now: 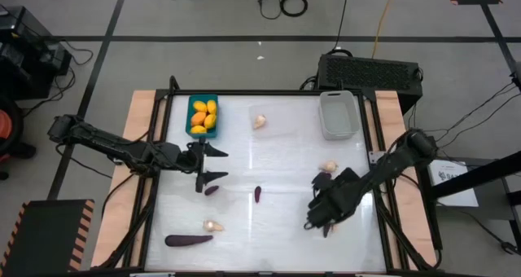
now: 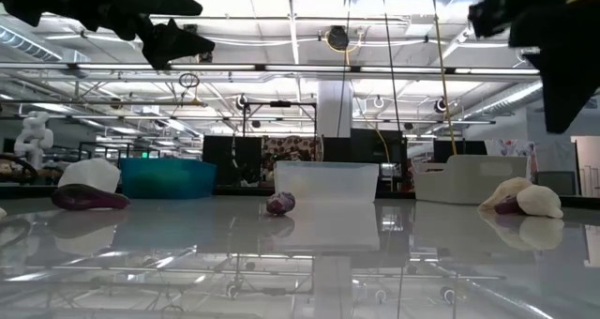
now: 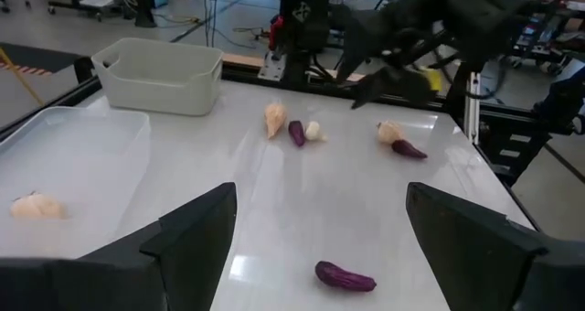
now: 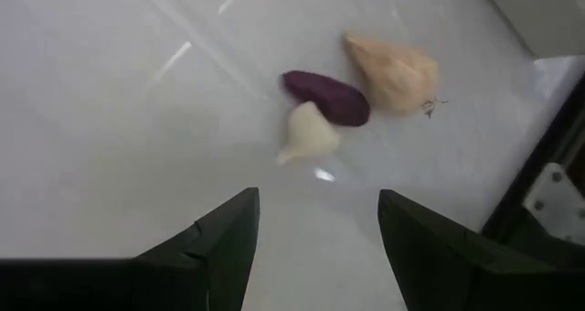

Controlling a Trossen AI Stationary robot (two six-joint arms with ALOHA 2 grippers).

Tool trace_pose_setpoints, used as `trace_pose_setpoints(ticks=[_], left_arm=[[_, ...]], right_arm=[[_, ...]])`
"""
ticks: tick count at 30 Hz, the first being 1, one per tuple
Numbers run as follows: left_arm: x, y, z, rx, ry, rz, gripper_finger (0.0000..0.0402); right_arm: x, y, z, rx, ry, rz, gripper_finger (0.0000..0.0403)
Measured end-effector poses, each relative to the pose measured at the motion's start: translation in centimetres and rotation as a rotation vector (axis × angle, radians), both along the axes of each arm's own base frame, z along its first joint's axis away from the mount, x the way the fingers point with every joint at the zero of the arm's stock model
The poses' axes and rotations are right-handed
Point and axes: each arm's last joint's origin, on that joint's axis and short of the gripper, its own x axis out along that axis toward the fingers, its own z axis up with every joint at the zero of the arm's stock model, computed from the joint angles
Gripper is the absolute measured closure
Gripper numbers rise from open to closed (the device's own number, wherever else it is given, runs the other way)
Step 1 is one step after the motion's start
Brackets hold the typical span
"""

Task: Sort produce into baskets
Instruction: Put the garlic into the transparent bin

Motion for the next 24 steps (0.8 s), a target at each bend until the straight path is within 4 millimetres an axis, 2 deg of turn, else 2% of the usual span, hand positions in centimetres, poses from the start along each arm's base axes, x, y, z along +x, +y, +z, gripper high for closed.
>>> trace_pose_setpoints(ticks=[6, 10, 15, 24], left_arm=[[0.0, 0.0, 0.0, 0.001, 0.002, 0.0, 0.0077], [0.0, 0.1, -0.1, 0.03, 0.005, 0.014, 0.0077], [0.0, 0.1, -0.1, 0.034, 0.006, 0.024, 0.0077], [0.0, 0.1, -0.1, 0.033, 0.007, 0.025, 0.0077]], right_arm=[[-2.4, -3.5, -2.1, 0.054, -0.088, -0.066, 0.0186], [-3.5, -4.9, -3.8, 0.088, -0.15, -0.092, 0.0186], [-3.7, -5.1, -5.3, 0.136, -0.222, -0.066, 0.0186], [-3.6, -5.1, -6.2, 0.131, -0.268, -0.067, 0.0186]])
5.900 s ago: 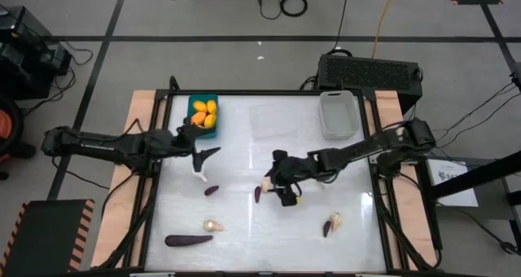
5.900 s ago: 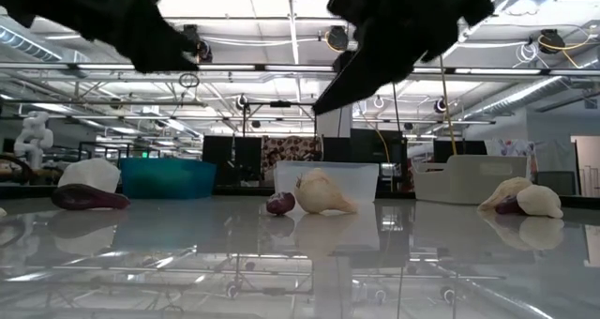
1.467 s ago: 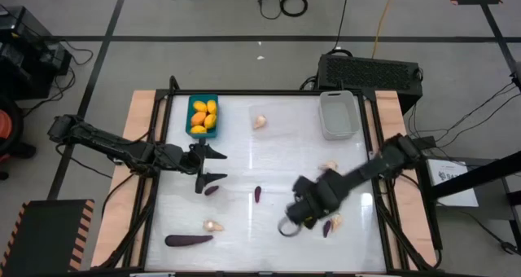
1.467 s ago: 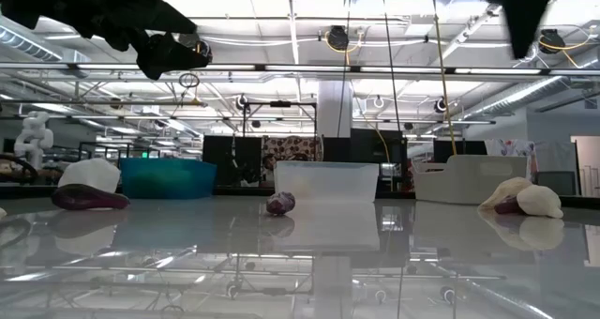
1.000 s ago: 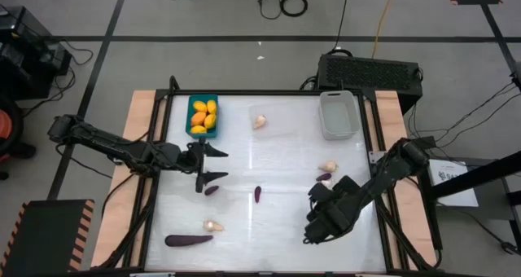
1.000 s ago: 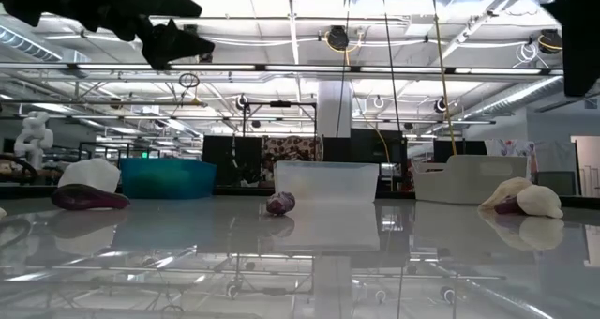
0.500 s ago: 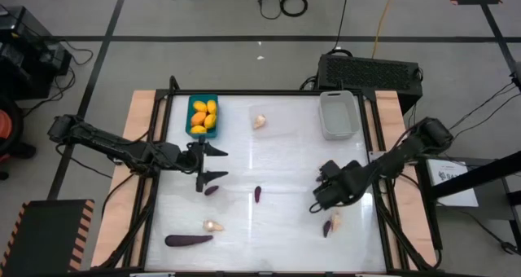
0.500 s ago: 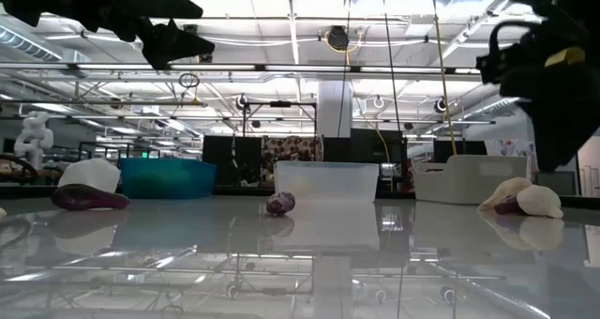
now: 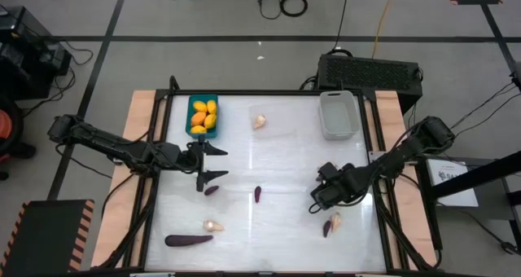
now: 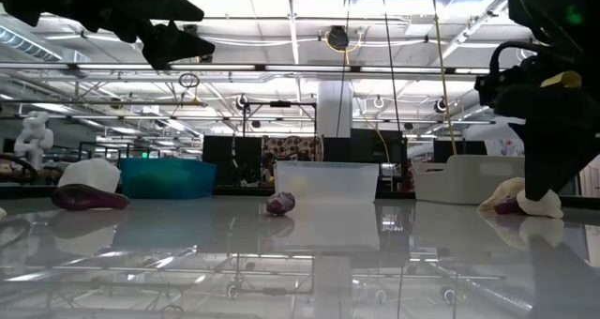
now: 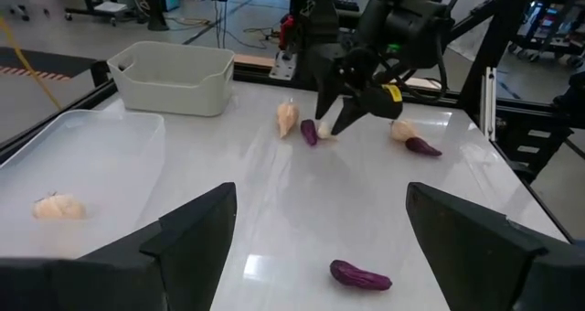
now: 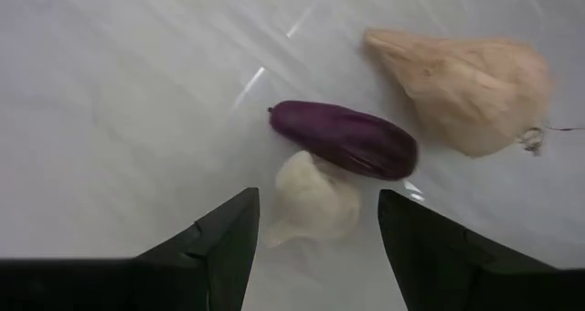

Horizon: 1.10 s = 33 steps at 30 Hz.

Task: Sort produce into baskets
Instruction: Put the garlic into the transparent bin

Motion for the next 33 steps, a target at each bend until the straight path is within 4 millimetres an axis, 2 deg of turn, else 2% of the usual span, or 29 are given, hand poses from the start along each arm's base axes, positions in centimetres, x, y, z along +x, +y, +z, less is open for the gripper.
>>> trace_pose_setpoints(ticks=[12, 21, 26, 33], left_arm=[[0.0, 0.0, 0.0, 0.001, 0.0, 0.0, 0.0077], [0.0, 0.0, 0.0, 0.0, 0.0, 0.0, 0.0077], [0.0, 0.0, 0.0, 0.0, 0.0, 0.0, 0.0077], [0.0, 0.0, 0.0, -0.001, 0.0, 0.0, 0.0077]], right_arm=[[-0.5, -0.2, -1.6, 0.019, -0.031, 0.012, 0.0192], [-0.5, -0.1, -1.6, 0.038, -0.015, 0.047, 0.0265], [-0.1, 0.1, -1.1, 0.047, -0.017, 0.085, 0.0301], [1.4, 0.9, 0.6, 0.054, -0.081, 0.18, 0.0298]])
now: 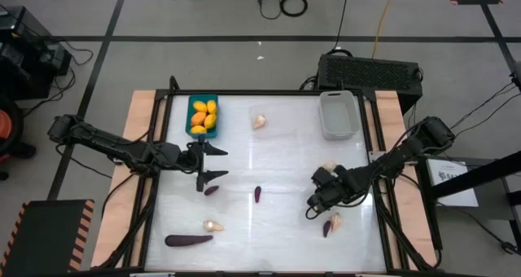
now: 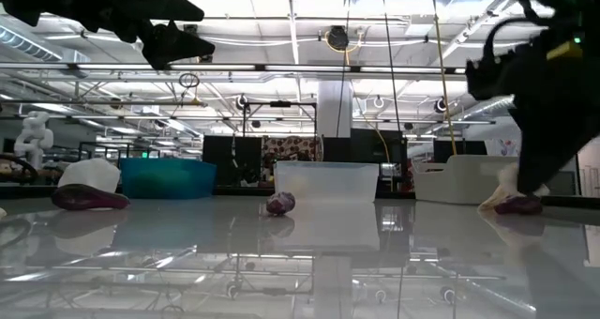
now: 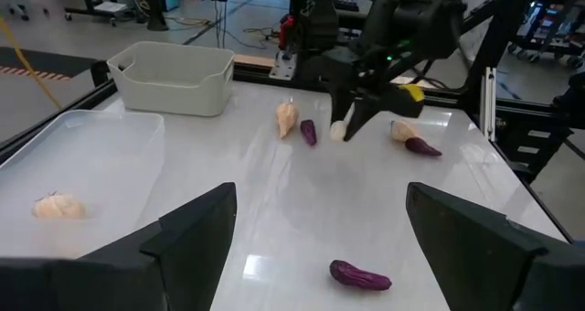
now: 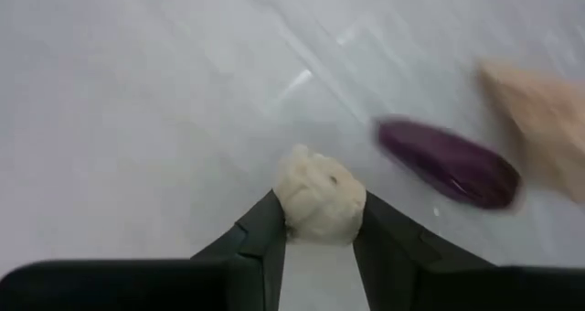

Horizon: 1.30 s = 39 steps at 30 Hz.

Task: Sort produce into baskets
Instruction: Put the garlic into the transparent bin

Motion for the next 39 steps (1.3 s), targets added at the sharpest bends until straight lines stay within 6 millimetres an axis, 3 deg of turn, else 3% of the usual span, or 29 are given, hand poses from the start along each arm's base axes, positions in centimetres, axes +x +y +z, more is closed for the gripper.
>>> trace_pose_setpoints(ticks=[8, 14, 20, 28, 34, 39], left_arm=[[0.0, 0.0, 0.0, 0.001, -0.001, 0.013, 0.0077], [0.0, 0.0, 0.0, -0.002, -0.001, 0.015, 0.0077], [0.0, 0.1, 0.0, -0.002, -0.001, 0.016, 0.0077], [0.0, 0.1, 0.0, 0.003, -0.001, 0.015, 0.0077], [0.0, 0.1, 0.0, 0.005, -0.001, 0.018, 0.0077], [0.0, 0.1, 0.0, 0.006, -0.001, 0.018, 0.0077]], right_arm=[[3.3, 0.8, 1.7, -0.095, -0.329, 0.184, 0.0297], [5.7, -0.6, 3.2, -0.265, -0.525, 0.238, 0.0296], [7.9, -5.6, 4.3, -0.416, -0.581, 0.182, 0.0296], [8.5, -13.5, 4.9, -0.519, -0.577, -0.037, 0.0296], [8.7, -17.2, 6.2, -0.548, -0.691, -0.069, 0.0296], [8.4, -19.1, 6.5, -0.548, -0.719, -0.095, 0.0296]])
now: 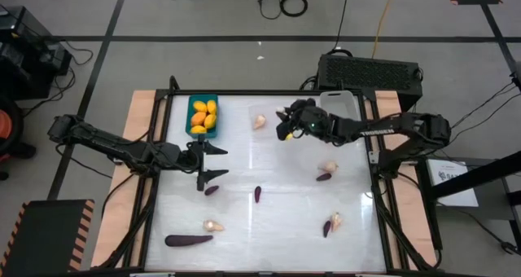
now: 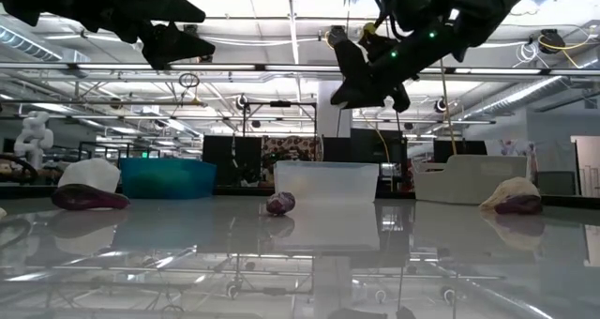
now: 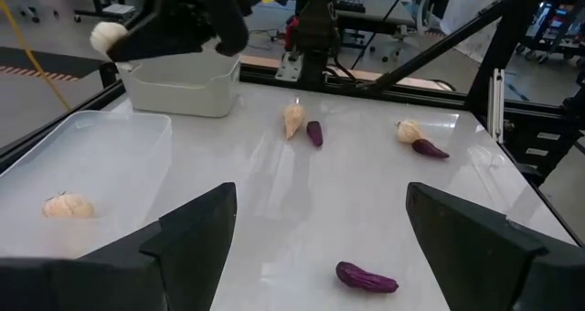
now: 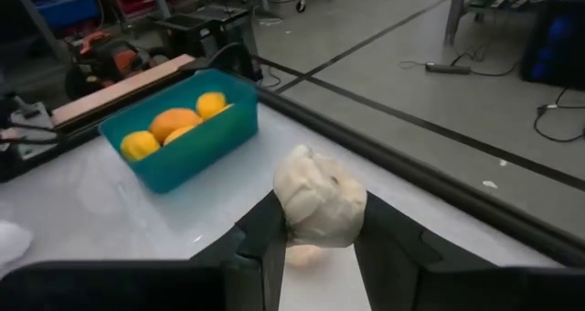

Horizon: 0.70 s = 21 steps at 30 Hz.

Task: Sort produce into baskets
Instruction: Put the garlic into the transparent bin

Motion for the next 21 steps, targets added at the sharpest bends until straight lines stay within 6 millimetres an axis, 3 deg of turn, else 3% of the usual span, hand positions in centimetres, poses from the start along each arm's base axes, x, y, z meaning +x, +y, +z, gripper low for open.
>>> trace_pose_setpoints(ticks=[11, 21], left_arm=[[0.0, 0.0, 0.0, 0.0, -0.001, 0.0, 0.0077], [0.0, 0.0, 0.0, 0.019, 0.0, -0.005, 0.0077]], right_arm=[[-0.3, -1.7, -0.1, -0.042, 0.017, -0.042, 0.0289], [1.0, -3.0, -2.9, -0.066, 0.052, -0.055, 0.0254]])
